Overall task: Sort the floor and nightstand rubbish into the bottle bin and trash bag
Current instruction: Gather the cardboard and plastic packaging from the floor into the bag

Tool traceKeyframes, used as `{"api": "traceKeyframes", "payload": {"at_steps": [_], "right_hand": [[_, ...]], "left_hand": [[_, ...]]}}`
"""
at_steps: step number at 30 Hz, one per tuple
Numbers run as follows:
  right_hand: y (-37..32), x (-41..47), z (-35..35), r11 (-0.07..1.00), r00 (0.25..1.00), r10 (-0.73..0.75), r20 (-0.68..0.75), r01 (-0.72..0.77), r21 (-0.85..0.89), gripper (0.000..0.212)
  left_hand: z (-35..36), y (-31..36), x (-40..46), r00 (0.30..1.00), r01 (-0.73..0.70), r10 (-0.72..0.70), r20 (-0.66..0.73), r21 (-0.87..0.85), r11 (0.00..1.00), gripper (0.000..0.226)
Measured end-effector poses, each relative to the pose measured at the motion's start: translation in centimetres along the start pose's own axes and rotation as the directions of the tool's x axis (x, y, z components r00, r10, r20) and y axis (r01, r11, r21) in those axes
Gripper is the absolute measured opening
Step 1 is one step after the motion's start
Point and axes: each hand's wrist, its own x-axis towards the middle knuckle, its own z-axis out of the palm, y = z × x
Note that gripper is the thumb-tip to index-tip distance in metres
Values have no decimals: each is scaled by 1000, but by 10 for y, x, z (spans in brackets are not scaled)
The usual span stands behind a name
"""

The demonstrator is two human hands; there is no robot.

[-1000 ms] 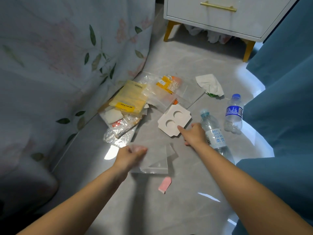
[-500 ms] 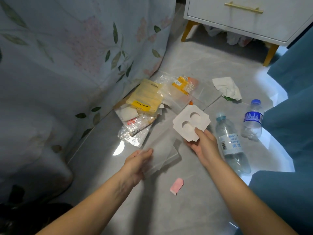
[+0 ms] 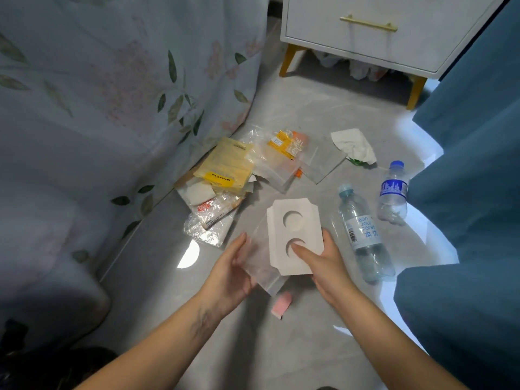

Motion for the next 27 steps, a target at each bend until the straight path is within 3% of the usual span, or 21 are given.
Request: {"api": "traceKeyframes", "payload": {"at_steps": [2,4,6,7,9,11,14,16,19,21,23,25,27], "right_hand": [[2,-1,-6,998,1000,-26,-7,25,-60,39],[4,-5,-5,994,999,-18,37,22,-111,41],[12,-10,-1,982,988,31,150,-2,-188,41],[15,-12,0,974,970,75,231,-21,-226,42],[15,-14,-2,948,905,174,388,-47,-315,53],[13,-8,-11,869,875,191,446,61,-491,68],[17,5,-36,675,930,73,360,220,-704,67],[28,7,-45,486,892,22,451,385,-785,62],[58,-1,-41,190,795,79,602,580,-792,56],[74,-4,-35,129,774,36,632,624,-771,38],[84,-2,-34,133,764,-63,642,644,-754,24],[89,4,-34,56,730,-145,668,680,-731,27],[87,7,-29,-59,692,-138,708,708,-704,32]], "left_hand": [[-3,4,3,994,-68,86,-63,254,965,26],[-10,6,6,974,-125,216,-75,615,778,50],[-16,5,7,967,-124,253,-42,786,605,48],[-17,4,6,967,-111,249,-50,798,592,40],[-22,1,5,966,-91,244,-88,765,638,30],[-29,0,3,959,-55,233,-159,705,707,31],[-43,0,-3,959,4,151,-240,544,839,44],[-51,1,-8,963,6,114,-244,442,897,50],[-59,4,-11,965,-30,112,-238,322,946,48],[-63,6,-11,961,-64,127,-245,250,966,48],[-65,6,-11,955,-91,146,-259,214,972,46],[-66,6,-12,951,-101,152,-269,197,975,40],[-68,7,-13,953,-101,147,-263,180,978,44]]}}
